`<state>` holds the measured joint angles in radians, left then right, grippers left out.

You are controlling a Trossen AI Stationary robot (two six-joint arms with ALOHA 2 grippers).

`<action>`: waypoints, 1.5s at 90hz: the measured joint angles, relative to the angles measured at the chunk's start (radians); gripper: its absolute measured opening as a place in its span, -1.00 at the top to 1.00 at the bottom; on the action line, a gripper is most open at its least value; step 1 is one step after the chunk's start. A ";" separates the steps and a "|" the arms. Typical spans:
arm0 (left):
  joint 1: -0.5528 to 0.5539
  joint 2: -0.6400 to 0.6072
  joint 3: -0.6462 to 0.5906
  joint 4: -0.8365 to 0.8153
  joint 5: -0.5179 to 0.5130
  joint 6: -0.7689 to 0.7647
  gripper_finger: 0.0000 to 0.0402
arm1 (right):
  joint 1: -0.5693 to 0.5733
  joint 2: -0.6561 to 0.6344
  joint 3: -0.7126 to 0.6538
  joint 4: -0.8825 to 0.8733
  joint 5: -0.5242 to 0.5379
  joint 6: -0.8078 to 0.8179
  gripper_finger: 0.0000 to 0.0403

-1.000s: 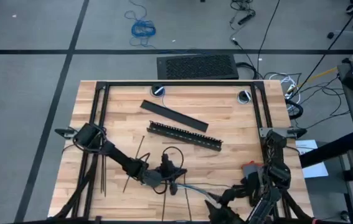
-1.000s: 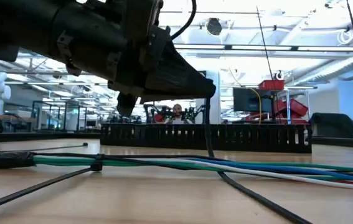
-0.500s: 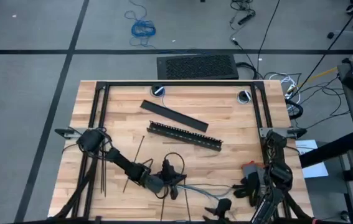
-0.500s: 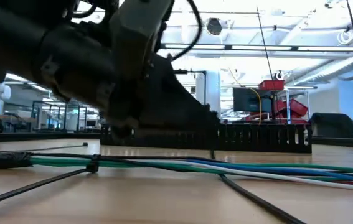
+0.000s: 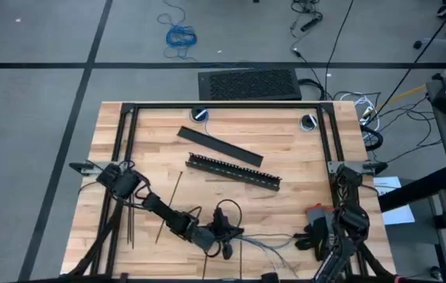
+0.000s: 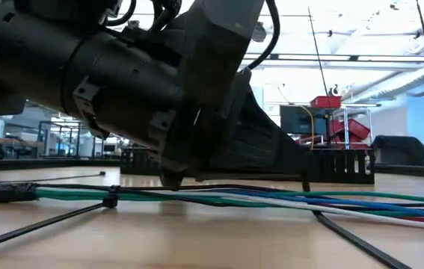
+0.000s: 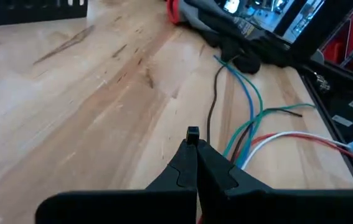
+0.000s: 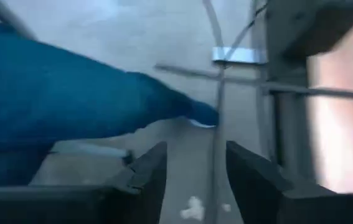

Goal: Ziptie cables
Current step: Wrap the cable wires with the black zip tie

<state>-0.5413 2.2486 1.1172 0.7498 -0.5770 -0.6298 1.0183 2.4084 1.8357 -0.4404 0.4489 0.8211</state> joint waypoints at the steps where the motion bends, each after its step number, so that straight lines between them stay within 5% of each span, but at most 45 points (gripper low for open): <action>1: 0.000 0.000 0.000 0.000 0.000 -0.003 1.00 | -0.002 0.000 -0.010 0.024 -0.007 -0.003 0.28; 15: -0.009 0.000 0.000 -0.008 -0.003 -0.010 1.00 | -0.018 0.000 -0.106 0.241 0.008 -0.068 0.34; 34: -0.012 0.000 -0.001 -0.010 -0.003 0.007 1.00 | 0.007 0.000 -0.105 0.136 0.272 -0.138 0.35; 71: -0.011 0.000 -0.001 -0.010 -0.003 0.008 1.00 | 0.031 0.022 -0.104 0.089 0.391 -0.336 0.23; 135: -0.003 0.001 -0.002 -0.008 -0.002 0.008 1.00 | -0.023 0.023 -0.104 0.214 0.358 -0.531 0.17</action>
<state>-0.5447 2.2494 1.1156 0.7414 -0.5793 -0.6216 0.9958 2.4310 1.7317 -0.2261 0.8068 0.2896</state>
